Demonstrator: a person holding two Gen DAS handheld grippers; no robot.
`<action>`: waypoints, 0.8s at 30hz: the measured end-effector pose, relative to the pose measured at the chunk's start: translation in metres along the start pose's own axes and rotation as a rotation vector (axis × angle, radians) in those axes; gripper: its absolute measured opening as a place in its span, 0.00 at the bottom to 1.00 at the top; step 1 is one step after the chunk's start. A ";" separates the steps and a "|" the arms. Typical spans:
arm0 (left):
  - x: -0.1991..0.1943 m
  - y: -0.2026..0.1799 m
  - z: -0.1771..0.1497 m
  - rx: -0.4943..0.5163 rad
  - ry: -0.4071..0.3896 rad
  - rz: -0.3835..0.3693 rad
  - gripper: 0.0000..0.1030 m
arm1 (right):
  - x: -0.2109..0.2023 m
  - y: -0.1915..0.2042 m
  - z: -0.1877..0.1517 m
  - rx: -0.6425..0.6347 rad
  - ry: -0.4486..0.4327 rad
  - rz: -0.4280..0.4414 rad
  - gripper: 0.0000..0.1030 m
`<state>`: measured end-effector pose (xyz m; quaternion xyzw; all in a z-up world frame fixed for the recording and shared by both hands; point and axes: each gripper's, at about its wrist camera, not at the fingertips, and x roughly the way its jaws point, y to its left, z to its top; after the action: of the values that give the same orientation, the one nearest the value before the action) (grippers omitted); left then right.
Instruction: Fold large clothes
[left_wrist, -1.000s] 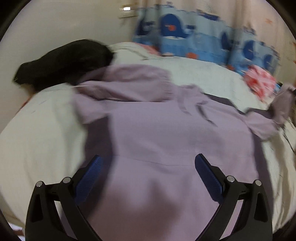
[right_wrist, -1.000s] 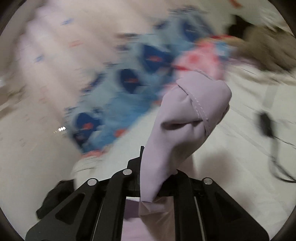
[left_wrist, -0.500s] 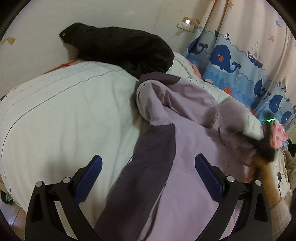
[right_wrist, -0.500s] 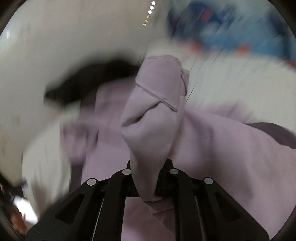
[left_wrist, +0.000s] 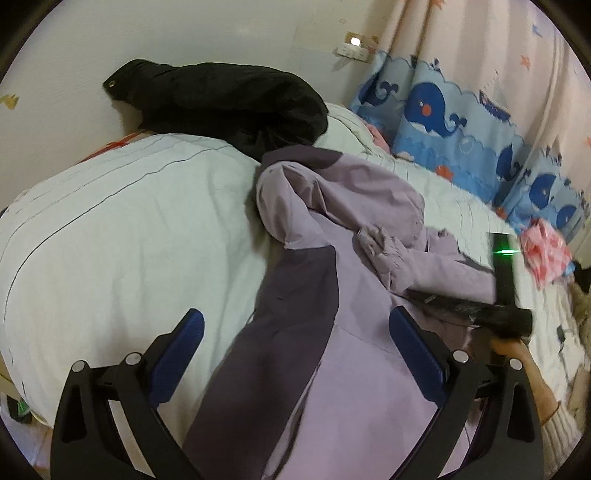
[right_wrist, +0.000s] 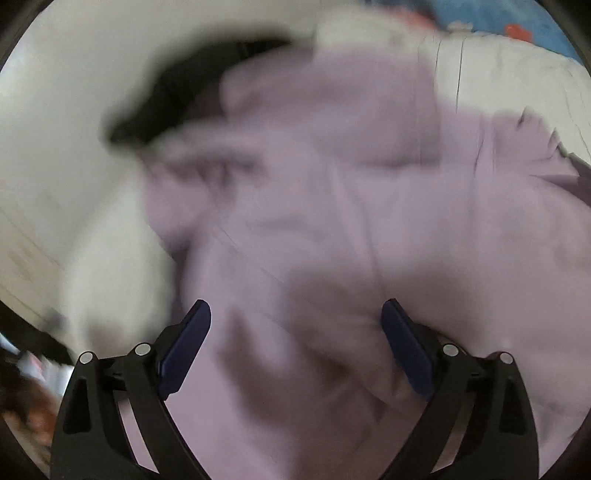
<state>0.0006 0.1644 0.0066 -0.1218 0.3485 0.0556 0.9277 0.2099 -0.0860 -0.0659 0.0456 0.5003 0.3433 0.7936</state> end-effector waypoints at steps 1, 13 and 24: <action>0.004 -0.003 -0.002 0.019 0.007 0.012 0.93 | -0.003 0.002 0.002 0.005 -0.015 0.004 0.87; 0.020 -0.068 0.020 0.317 -0.114 0.106 0.93 | -0.166 -0.077 -0.095 0.351 -0.360 0.177 0.87; 0.233 -0.205 0.105 0.627 0.126 0.178 0.93 | -0.142 -0.116 -0.125 0.489 -0.301 0.269 0.88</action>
<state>0.2801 -0.0014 -0.0325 0.1974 0.4145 0.0187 0.8882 0.1278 -0.2917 -0.0678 0.3508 0.4346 0.3041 0.7718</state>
